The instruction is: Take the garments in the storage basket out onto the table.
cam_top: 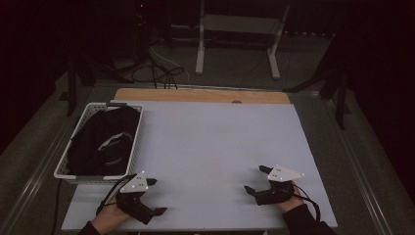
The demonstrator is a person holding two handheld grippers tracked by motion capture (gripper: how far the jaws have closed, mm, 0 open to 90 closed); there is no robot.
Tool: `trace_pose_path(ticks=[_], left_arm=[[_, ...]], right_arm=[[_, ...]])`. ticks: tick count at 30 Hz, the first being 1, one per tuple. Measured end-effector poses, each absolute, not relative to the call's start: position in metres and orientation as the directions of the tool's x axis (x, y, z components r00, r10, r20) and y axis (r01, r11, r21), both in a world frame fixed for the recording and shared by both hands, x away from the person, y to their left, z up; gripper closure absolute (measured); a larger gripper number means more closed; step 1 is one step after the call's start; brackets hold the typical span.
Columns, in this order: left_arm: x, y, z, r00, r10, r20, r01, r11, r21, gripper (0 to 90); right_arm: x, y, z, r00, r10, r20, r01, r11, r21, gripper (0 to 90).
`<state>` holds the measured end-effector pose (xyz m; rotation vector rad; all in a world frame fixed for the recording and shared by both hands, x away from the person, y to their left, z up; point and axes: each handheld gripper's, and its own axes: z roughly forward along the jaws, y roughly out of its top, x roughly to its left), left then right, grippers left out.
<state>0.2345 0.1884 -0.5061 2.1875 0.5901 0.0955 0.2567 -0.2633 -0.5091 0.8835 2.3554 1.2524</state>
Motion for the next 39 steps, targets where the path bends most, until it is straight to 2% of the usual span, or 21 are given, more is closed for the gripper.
trace_pose_path(ticks=[3,25,37,39], left_arm=[[0.236,0.188,-0.506,0.889,0.436,-0.140,0.380,-0.531,0.757,0.2],[0.229,0.183,-0.500,0.916,0.385,-0.111,0.334,-0.582,0.742,0.2],[0.227,0.172,-0.497,0.930,0.353,-0.105,0.328,-0.665,0.671,0.2],[0.227,0.171,-0.494,0.932,0.344,-0.115,0.330,-0.672,0.663,0.2]], right_arm=[[0.255,-0.266,-0.509,-0.760,0.649,-0.020,0.353,0.440,0.826,8.7],[0.242,-0.270,-0.505,-0.758,0.652,0.016,0.364,0.403,0.840,8.8],[0.239,-0.270,-0.499,-0.767,0.641,0.017,0.340,0.384,0.858,8.7],[0.239,-0.270,-0.497,-0.760,0.650,-0.011,0.328,0.397,0.857,8.8]])
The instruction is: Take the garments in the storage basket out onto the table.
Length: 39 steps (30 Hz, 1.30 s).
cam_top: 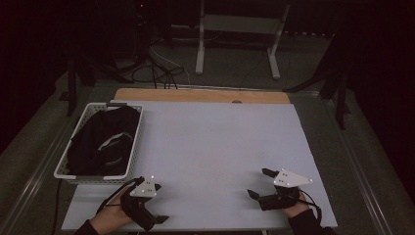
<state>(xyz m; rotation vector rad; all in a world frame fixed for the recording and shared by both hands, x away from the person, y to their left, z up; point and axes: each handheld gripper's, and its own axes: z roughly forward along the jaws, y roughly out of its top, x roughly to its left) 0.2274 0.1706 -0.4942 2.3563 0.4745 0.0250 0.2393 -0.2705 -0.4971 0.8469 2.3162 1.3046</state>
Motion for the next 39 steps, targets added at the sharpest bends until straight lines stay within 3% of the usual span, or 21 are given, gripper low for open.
trace_pose_path(ticks=[23,39], left_arm=[[0.238,0.177,-0.442,0.942,0.314,-0.114,0.312,-0.705,0.637,0.2],[0.256,0.193,-0.404,0.933,0.357,-0.035,0.291,-0.698,0.655,0.2]], right_arm=[[0.238,-0.268,-0.488,-0.754,0.657,-0.012,0.309,0.370,0.876,8.9],[0.238,-0.268,-0.487,-0.744,0.669,0.003,0.300,0.330,0.895,8.9]])
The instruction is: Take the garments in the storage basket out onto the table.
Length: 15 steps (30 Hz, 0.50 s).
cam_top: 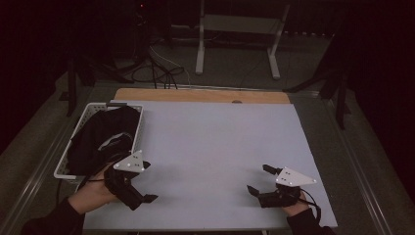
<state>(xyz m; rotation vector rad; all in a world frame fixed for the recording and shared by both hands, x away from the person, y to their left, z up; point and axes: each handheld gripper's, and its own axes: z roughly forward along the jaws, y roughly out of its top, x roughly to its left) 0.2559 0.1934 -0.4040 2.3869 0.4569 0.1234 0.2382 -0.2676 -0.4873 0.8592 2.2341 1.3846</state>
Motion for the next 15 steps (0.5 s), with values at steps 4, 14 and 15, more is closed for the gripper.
trace_pose_path(ticks=[4,14,15], left_arm=[[0.261,0.199,-0.394,0.927,0.375,-0.023,0.295,-0.689,0.662,0.2],[0.281,0.219,-0.374,0.896,0.442,0.027,0.313,-0.676,0.667,0.2],[0.285,0.223,-0.372,0.890,0.455,0.031,0.319,-0.670,0.670,0.2]], right_arm=[[0.238,-0.265,-0.488,-0.745,0.667,-0.004,0.297,0.337,0.894,8.9],[0.238,-0.263,-0.489,-0.748,0.663,-0.007,0.298,0.346,0.889,8.9],[0.238,-0.263,-0.489,-0.748,0.664,-0.011,0.298,0.350,0.888,8.9]])
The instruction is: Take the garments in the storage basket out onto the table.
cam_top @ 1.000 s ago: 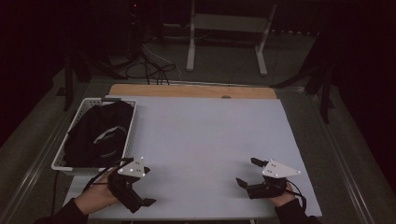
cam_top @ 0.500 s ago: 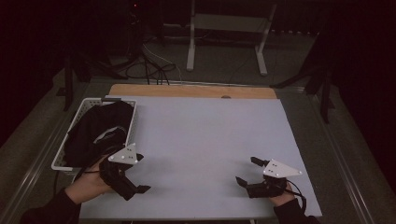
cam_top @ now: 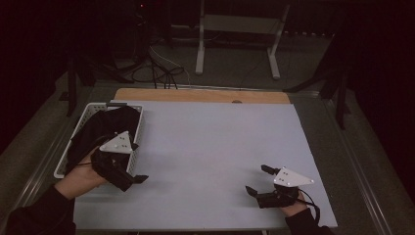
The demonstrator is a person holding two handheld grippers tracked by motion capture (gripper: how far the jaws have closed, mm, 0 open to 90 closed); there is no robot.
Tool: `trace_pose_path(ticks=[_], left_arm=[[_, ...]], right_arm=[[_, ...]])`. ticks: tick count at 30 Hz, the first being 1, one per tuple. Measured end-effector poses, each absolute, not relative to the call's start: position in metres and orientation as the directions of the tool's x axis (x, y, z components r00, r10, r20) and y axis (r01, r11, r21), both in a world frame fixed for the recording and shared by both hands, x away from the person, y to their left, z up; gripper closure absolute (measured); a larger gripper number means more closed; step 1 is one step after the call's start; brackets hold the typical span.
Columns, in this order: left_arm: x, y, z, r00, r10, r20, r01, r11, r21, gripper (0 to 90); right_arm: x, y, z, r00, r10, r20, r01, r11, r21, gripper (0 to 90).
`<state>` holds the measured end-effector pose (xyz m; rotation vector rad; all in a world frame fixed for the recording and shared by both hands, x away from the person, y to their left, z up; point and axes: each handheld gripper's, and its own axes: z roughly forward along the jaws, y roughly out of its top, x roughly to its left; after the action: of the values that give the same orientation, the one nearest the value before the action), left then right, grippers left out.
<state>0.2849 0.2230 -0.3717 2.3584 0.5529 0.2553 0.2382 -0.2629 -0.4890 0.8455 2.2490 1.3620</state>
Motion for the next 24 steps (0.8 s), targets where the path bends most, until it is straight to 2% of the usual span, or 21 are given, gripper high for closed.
trace_pose_path(ticks=[14,24], left_arm=[[0.332,0.268,-0.365,0.783,0.620,0.057,0.428,-0.603,0.673,0.2],[0.370,0.280,-0.365,0.725,0.688,0.039,0.488,-0.552,0.676,0.2]], right_arm=[[0.239,-0.262,-0.490,-0.750,0.661,-0.018,0.296,0.359,0.885,8.9],[0.239,-0.261,-0.491,-0.751,0.660,-0.019,0.297,0.363,0.883,8.9]])
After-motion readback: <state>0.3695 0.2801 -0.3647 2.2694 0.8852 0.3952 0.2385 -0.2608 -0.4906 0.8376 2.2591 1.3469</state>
